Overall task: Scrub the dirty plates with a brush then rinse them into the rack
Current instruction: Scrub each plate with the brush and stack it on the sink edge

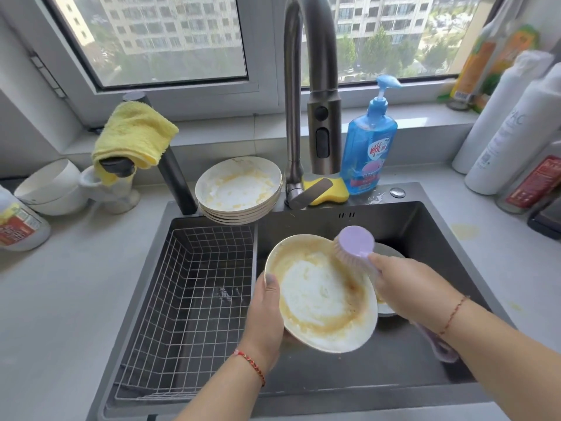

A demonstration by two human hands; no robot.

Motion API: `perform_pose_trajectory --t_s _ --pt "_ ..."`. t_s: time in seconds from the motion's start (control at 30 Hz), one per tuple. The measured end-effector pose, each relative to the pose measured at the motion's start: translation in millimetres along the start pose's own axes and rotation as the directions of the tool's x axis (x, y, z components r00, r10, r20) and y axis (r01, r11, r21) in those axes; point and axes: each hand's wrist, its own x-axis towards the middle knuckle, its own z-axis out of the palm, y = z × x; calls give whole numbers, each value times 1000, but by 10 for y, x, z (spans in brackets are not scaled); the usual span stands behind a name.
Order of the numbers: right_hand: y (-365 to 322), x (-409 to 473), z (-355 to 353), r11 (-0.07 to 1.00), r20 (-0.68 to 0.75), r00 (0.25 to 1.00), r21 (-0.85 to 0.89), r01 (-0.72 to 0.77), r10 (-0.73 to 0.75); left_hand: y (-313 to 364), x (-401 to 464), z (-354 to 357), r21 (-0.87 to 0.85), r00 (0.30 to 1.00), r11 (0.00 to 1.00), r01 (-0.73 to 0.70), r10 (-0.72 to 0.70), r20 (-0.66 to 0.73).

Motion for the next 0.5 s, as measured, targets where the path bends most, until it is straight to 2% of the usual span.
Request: perform_pose_trajectory --t_s 0.07,0.13,0.2,0.23,0.33,0.4,0.43,0.5 --pt "156 -21 18 979 -12 991 162 -126 130 51 -9 -49 -51 999 999 17 -18 -26" --pt "279 -10 112 878 -31 970 433 -205 242 127 -44 -75 -98 999 994 46 -47 -10" --pt "293 -34 240 657 69 951 708 -260 302 190 -74 -75 -116 999 992 45 -44 8" --pt "274 -61 311 541 126 951 797 -266 282 207 -81 -69 -126 998 991 53 -51 21" --pt "167 -107 486 240 239 959 932 -270 152 257 -100 -64 -155 990 979 129 -119 73" --pt "80 -117 544 38 279 953 958 -285 121 283 -119 -61 -145 980 972 186 -174 96" --pt "38 -127 555 -39 292 947 957 -289 138 296 -134 -67 -124 976 970 207 -196 96" --pt "-14 -134 558 -108 308 931 950 -292 198 293 -132 -88 -67 972 973 220 -213 100"
